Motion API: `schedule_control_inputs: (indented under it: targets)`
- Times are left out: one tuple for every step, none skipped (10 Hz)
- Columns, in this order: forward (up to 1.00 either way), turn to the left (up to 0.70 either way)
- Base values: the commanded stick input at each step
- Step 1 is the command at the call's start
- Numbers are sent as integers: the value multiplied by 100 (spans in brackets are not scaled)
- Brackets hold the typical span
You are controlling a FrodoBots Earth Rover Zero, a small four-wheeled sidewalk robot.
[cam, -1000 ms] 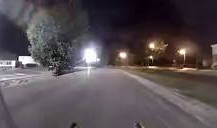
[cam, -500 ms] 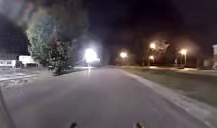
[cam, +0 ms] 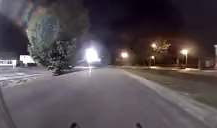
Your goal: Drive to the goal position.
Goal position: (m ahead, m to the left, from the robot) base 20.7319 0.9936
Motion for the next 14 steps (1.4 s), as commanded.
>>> schedule_control_inputs:
  targets:
    - [50, 0]
    - [50, 0]
    - [50, 0]
    - [50, 0]
    - [50, 0]
    - [50, 0]
    - [50, 0]
    - [50, 0]
    - [50, 0]
    - [50, 0]
    - [50, 0]
    - [50, 0]
    - [50, 0]
    - [50, 0]
